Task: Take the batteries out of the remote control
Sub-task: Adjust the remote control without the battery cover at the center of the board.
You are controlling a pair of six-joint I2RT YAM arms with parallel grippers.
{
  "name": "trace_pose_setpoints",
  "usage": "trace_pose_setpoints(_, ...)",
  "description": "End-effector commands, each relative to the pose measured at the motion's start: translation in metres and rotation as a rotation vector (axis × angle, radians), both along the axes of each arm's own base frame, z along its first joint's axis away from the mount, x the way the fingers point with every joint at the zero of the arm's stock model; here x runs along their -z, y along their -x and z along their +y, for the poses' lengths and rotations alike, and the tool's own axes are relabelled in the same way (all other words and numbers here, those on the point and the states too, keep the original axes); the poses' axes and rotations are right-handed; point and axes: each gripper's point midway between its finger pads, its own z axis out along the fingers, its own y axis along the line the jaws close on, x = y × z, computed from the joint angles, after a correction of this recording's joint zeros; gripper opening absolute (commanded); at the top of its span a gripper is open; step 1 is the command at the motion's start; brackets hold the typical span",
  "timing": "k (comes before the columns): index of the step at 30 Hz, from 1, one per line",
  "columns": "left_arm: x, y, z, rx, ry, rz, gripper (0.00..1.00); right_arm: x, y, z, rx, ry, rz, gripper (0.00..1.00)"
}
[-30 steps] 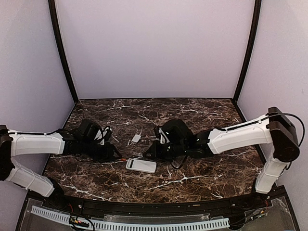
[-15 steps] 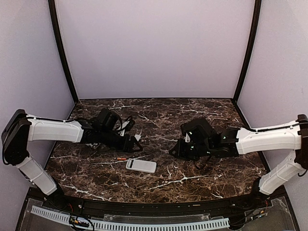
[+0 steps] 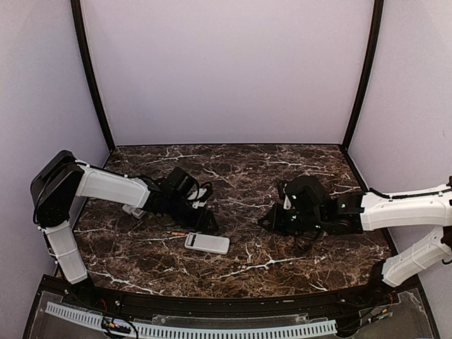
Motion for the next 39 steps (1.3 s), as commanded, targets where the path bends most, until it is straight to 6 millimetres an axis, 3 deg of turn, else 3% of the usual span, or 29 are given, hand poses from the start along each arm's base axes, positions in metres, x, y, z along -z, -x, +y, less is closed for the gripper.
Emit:
trace_pose_setpoints(1,0.01,0.009,0.014,-0.007,-0.052,0.027,0.66,-0.002,-0.006,-0.005,0.025,-0.019,-0.016,0.0)
trace_pose_setpoints(10,0.015,0.04,0.026,0.01,-0.038,0.116,0.66,-0.002,-0.006,-0.004,0.02,-0.022,-0.014,0.0)
trace_pose_setpoints(18,0.006,0.075,0.03,0.024,0.007,0.179,0.66,-0.002,-0.006,-0.004,0.016,-0.024,-0.016,0.0)
trace_pose_setpoints(26,0.014,0.113,0.014,0.065,0.042,0.259,0.66,-0.004,-0.004,-0.007,0.018,-0.028,-0.015,0.0)
trace_pose_setpoints(32,0.013,0.132,-0.013,0.087,0.08,0.274,0.66,-0.007,-0.003,-0.013,0.028,-0.026,-0.028,0.0)
trace_pose_setpoints(36,0.01,0.124,-0.031,0.065,0.122,0.243,0.66,-0.006,-0.002,-0.014,0.029,-0.026,-0.026,0.0)
trace_pose_setpoints(39,-0.004,0.113,-0.04,0.048,0.158,0.201,0.66,-0.007,-0.001,-0.017,0.03,-0.019,-0.026,0.0)
